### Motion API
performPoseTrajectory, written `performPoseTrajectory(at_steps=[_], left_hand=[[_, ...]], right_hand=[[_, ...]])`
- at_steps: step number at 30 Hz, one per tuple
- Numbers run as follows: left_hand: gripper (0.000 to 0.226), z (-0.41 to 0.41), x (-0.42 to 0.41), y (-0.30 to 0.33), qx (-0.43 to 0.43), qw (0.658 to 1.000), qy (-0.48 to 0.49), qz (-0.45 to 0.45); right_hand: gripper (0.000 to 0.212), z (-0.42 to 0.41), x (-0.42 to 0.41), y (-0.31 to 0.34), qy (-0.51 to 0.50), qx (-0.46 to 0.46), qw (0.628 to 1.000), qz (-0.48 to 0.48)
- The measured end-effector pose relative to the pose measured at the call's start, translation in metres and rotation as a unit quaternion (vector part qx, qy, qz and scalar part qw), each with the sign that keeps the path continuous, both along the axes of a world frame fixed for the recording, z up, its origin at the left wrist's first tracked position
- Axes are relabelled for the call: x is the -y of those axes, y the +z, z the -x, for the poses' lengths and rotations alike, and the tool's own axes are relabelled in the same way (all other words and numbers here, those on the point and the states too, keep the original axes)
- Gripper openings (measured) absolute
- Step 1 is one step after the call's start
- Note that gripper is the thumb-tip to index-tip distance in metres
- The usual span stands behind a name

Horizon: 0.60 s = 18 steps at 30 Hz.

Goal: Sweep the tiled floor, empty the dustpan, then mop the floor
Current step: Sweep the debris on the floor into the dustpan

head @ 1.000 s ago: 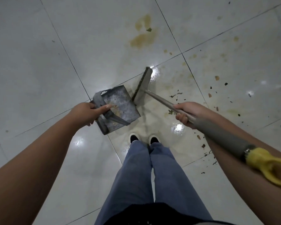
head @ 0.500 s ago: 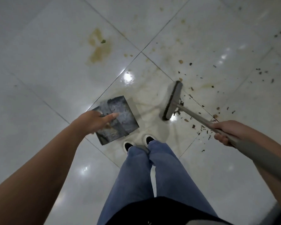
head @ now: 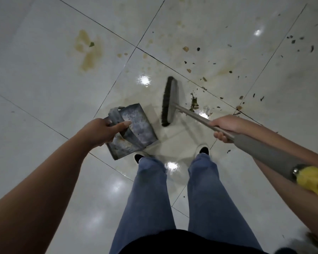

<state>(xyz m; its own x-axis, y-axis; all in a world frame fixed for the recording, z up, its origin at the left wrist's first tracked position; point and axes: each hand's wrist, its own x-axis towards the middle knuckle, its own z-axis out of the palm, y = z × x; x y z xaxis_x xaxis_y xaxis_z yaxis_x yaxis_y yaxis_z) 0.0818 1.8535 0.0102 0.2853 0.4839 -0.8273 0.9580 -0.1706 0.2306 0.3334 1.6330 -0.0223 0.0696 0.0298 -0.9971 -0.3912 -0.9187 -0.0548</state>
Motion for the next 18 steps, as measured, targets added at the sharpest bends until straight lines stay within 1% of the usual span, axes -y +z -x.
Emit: performPoseTrajectory(at_steps=[3,5,7,10,13,16,18], left_hand=[[0.087,-0.038,0.036,0.003,-0.015,0.999,-0.033,-0.019],[0.081,-0.067,0.06,0.007,-0.029,0.998,-0.055,-0.015],[0.076,-0.095,0.078,0.01,-0.041,0.995,-0.088,-0.007],[0.071,-0.127,0.091,0.017,-0.051,0.992,-0.117,-0.015],[0.064,-0.152,0.104,0.02,-0.056,0.988,-0.144,-0.008],[0.056,-0.176,0.119,0.021,-0.042,0.986,-0.164,0.007],[0.055,-0.191,0.126,0.024,-0.03,0.986,-0.165,0.015]], right_hand=[[0.023,-0.043,0.052,0.007,-0.01,0.017,1.0,0.01],[0.027,-0.07,0.082,0.014,-0.024,0.02,0.999,0.011],[0.023,-0.09,0.103,0.026,-0.038,0.015,0.999,0.01],[0.012,-0.105,0.125,0.046,0.008,0.018,1.0,-0.01],[0.01,-0.11,0.151,0.067,0.034,0.032,0.998,-0.04],[0.018,-0.113,0.18,0.088,0.002,0.029,0.999,-0.034],[0.018,-0.117,0.199,0.097,-0.03,0.04,0.999,-0.015]])
